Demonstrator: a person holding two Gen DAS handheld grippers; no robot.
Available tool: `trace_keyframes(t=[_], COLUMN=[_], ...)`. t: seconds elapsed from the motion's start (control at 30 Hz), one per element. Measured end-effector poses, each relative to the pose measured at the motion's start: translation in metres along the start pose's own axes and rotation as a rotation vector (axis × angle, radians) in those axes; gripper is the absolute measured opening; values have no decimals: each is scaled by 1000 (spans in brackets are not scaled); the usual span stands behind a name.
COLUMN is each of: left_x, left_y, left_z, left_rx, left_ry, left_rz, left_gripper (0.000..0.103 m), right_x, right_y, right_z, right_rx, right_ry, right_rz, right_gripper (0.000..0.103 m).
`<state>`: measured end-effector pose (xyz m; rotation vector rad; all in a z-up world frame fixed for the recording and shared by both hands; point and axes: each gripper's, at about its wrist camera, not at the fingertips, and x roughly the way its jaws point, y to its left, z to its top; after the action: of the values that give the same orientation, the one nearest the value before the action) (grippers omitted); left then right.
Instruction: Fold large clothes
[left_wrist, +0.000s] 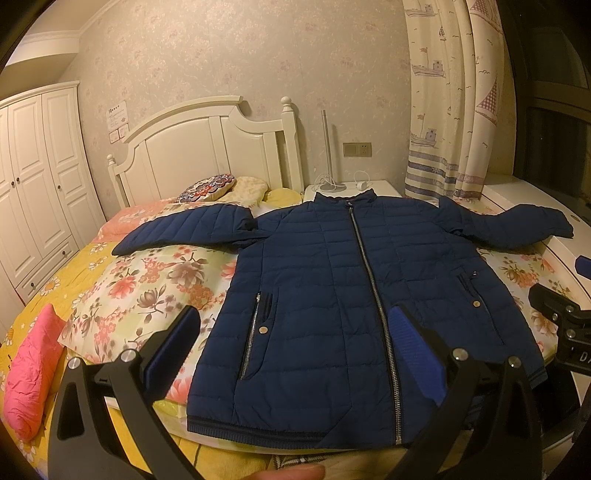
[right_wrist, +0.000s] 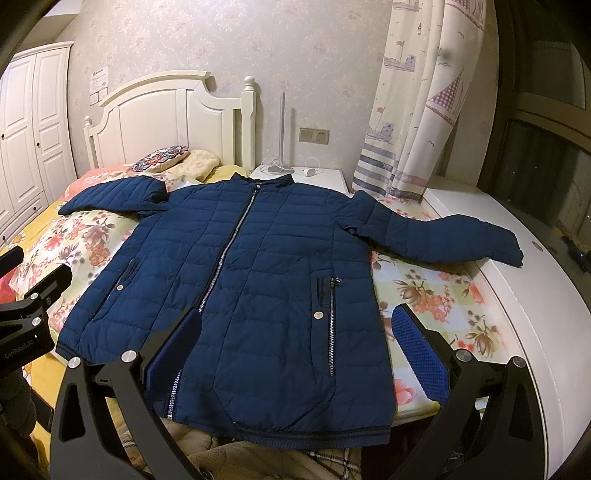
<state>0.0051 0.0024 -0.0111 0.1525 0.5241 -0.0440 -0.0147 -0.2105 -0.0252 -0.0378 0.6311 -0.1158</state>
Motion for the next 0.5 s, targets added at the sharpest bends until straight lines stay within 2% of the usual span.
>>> trace_keyframes(t=[0.5], left_x=[0], left_y=[0], left_z=[0], left_rx=[0], left_ry=[2], left_rz=[-1], left_gripper=[101], right_x=[1], right_y=[-3], right_z=[2], right_rx=[1], right_ry=[2], right_rz=[1], right_gripper=[99])
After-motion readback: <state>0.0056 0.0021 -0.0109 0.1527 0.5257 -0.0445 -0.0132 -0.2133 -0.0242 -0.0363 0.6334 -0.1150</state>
